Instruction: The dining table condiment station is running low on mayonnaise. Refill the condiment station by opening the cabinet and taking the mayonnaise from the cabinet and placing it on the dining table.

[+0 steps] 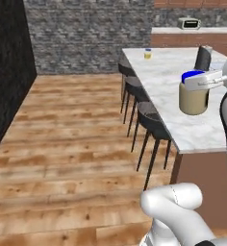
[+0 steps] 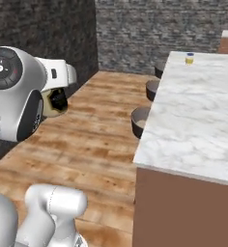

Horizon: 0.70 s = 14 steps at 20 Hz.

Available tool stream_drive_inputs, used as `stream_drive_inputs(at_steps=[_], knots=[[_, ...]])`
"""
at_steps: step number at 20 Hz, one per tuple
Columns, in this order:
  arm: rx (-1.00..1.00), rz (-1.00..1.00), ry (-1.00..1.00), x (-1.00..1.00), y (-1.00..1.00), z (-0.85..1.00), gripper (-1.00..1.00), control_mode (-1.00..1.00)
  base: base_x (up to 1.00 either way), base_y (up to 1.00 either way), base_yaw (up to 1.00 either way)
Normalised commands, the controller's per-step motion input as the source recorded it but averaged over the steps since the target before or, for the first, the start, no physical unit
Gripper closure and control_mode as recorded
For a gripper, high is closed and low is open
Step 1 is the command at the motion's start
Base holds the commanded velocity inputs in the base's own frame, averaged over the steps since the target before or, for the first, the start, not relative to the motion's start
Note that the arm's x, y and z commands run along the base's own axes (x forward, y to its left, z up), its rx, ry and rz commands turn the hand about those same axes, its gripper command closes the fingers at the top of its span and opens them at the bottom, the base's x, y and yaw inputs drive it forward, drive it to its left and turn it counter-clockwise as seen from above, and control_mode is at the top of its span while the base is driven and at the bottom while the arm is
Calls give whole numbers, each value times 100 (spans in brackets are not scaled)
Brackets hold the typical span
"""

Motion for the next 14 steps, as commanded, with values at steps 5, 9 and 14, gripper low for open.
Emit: stream_drive_inputs(at_steps=[5,9,14], knots=[[0,0,0,0,0,0,100,100,100,100,-52],[0,0,0,0,0,0,100,100,100,100,-51],[0,0,0,0,0,0,100,100,100,100,-51]])
